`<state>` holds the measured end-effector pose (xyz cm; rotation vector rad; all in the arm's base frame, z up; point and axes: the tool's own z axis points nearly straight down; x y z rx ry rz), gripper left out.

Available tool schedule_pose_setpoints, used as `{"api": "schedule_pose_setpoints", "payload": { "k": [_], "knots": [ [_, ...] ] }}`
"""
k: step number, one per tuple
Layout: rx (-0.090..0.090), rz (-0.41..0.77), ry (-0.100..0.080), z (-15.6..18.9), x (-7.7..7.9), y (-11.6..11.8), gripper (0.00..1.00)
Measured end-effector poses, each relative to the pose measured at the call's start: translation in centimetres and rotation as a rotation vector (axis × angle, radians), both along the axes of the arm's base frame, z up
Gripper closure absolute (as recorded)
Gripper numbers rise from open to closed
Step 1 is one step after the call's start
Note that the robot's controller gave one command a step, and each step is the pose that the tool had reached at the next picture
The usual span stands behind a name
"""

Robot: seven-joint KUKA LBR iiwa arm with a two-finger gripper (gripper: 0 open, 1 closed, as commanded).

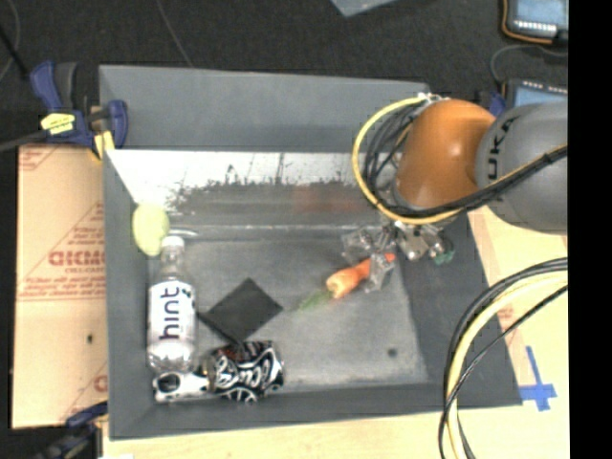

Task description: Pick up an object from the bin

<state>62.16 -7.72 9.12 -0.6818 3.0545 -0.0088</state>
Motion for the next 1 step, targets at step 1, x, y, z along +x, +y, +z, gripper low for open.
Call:
{"api": "schedule_pose_setpoints", "payload": {
  "k": [1],
  "knots": [
    [-0.002, 0.002, -0.007, 14.45, -2.48, -0.85, 1.0]
  ]
}}
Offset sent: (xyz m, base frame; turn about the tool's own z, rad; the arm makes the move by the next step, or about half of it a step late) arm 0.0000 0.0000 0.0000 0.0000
